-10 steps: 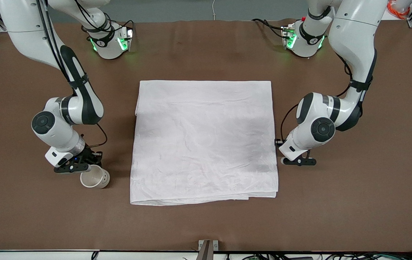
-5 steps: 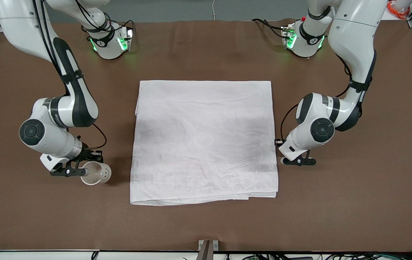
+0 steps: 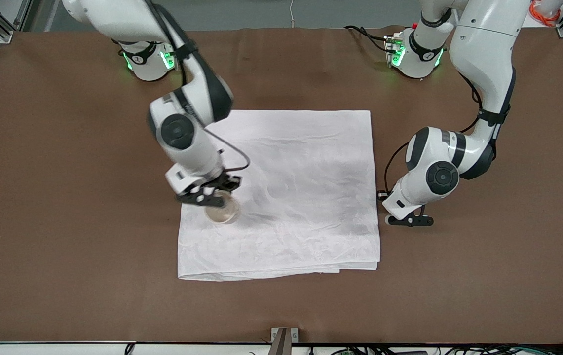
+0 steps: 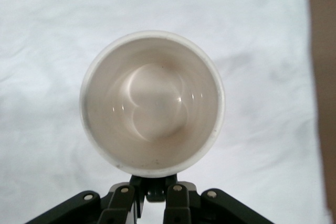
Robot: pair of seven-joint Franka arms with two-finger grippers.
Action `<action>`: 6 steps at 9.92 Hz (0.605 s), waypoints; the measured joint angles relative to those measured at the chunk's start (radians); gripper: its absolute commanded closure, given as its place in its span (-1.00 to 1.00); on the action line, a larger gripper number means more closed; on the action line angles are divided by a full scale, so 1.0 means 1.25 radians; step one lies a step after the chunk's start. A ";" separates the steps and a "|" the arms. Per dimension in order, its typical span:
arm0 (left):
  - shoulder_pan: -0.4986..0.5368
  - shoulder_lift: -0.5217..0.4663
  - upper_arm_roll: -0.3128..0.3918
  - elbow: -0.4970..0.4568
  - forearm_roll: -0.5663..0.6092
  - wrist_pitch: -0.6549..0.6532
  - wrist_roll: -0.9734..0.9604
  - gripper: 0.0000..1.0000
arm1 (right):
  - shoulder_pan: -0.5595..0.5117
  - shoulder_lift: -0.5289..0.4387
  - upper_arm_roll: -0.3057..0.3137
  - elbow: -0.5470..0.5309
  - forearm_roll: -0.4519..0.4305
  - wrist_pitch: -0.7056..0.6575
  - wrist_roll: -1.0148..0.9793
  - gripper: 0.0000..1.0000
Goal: Place blue cup into white mug on cloth
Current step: 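Carry the white mug onto the cloth center with the right gripper and release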
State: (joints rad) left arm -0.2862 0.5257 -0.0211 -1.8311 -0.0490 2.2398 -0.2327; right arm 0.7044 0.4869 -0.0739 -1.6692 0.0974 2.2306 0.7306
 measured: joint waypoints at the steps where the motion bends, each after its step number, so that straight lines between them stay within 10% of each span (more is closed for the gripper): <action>1: 0.002 -0.008 0.001 0.013 0.000 -0.008 0.000 1.00 | 0.051 0.025 -0.001 -0.001 0.000 0.039 0.049 0.97; 3: 0.009 -0.031 0.003 0.077 0.000 -0.088 0.000 1.00 | 0.114 0.068 -0.003 -0.001 -0.001 0.072 0.081 0.91; 5: 0.013 -0.042 0.003 0.164 0.000 -0.180 0.000 1.00 | 0.134 0.087 -0.004 -0.002 -0.001 0.071 0.084 -0.87; 6: 0.013 -0.042 0.003 0.211 0.000 -0.225 0.000 1.00 | 0.137 0.095 -0.004 -0.002 -0.001 0.071 0.084 -1.00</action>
State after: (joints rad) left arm -0.2704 0.4732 -0.0177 -1.5673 -0.0489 1.9585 -0.2326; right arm 0.8756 0.6059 -0.0786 -1.6722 0.0965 2.3189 0.8356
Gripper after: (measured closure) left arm 0.965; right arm 0.674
